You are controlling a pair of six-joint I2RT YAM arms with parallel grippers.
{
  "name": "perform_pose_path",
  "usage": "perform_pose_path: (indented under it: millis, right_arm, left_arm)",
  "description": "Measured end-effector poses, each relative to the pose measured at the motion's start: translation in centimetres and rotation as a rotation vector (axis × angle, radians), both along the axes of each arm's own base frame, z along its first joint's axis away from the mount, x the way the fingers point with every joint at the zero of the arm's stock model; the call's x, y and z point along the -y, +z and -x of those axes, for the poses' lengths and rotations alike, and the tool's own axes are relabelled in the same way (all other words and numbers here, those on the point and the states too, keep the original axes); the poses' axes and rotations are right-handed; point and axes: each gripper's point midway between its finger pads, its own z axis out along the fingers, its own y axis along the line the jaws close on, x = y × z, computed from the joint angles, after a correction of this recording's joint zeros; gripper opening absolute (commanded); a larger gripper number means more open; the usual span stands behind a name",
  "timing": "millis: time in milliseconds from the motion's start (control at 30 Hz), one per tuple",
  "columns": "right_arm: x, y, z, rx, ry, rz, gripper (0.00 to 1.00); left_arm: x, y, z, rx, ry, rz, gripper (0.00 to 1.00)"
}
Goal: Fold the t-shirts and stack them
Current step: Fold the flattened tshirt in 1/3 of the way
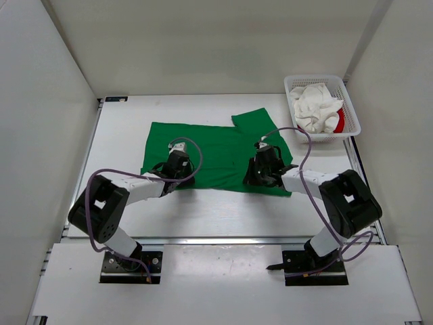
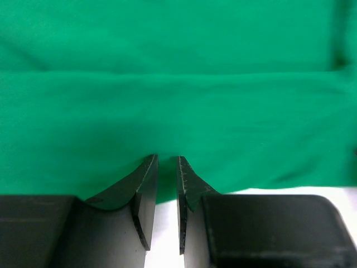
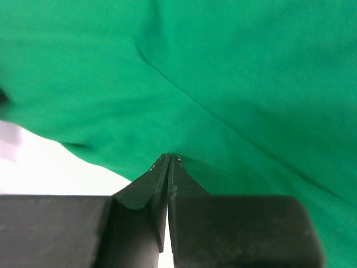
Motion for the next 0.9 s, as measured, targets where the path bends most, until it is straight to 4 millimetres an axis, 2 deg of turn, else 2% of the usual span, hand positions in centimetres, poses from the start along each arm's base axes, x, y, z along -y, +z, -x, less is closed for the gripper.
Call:
perform_pose_path:
  millis: [67,100,200,300,600,633,700,733,800,833,900]
  right_arm:
    - [0.6,-1.1,0.8,-0.026,0.002,0.035,0.00]
    - [0.8,-1.5,1.1,-0.034,0.000,0.046,0.00]
    - [0.9,-1.6,1.2,-0.018,0.001,0.050,0.00]
    - [1.1,-1.7,2.4,0.001,0.010,0.044,0.01]
    - [1.6,-1.7,8.3,-0.026,0.057,0.024,0.00]
    - [1.7,-1.7,8.7,-0.034,0.060,0.023,0.02]
    - [2.0,-1.6,9.5,-0.059,0.067,0.026,0.15]
    - [2.2,-1.5,9.7,-0.069,0.065,0.026,0.18]
    - [2.8,-0.9,9.3,-0.076,0.049,0.031,0.26]
    - [3.0,-0.4,8.9,-0.069,0.039,0.032,0.28]
    - [3.1,1.0,7.5,-0.036,0.025,0.022,0.25]
  left_arm:
    - [-0.9,-1.1,0.2,-0.038,0.012,-0.024,0.28]
    - [-1.0,-1.1,-0.1,-0.043,0.014,-0.007,0.27]
    - [-1.6,-1.2,-0.5,-0.066,0.024,0.043,0.27]
    - [-1.7,-1.2,0.2,-0.067,0.014,0.059,0.27]
    - [-1.8,-1.3,6.6,-0.071,-0.063,0.048,0.27]
    - [-1.9,-1.3,7.3,-0.080,-0.067,0.048,0.28]
    - [-2.2,-1.1,8.5,-0.103,-0.073,0.039,0.29]
    - [-2.5,-1.0,8.8,-0.115,-0.071,0.033,0.30]
    - [-2.9,-0.2,8.5,-0.131,-0.056,0.014,0.32]
    - [-2.9,0.9,7.6,-0.119,-0.044,0.009,0.33]
    - [-2.3,3.9,4.4,-0.053,-0.021,0.021,0.33]
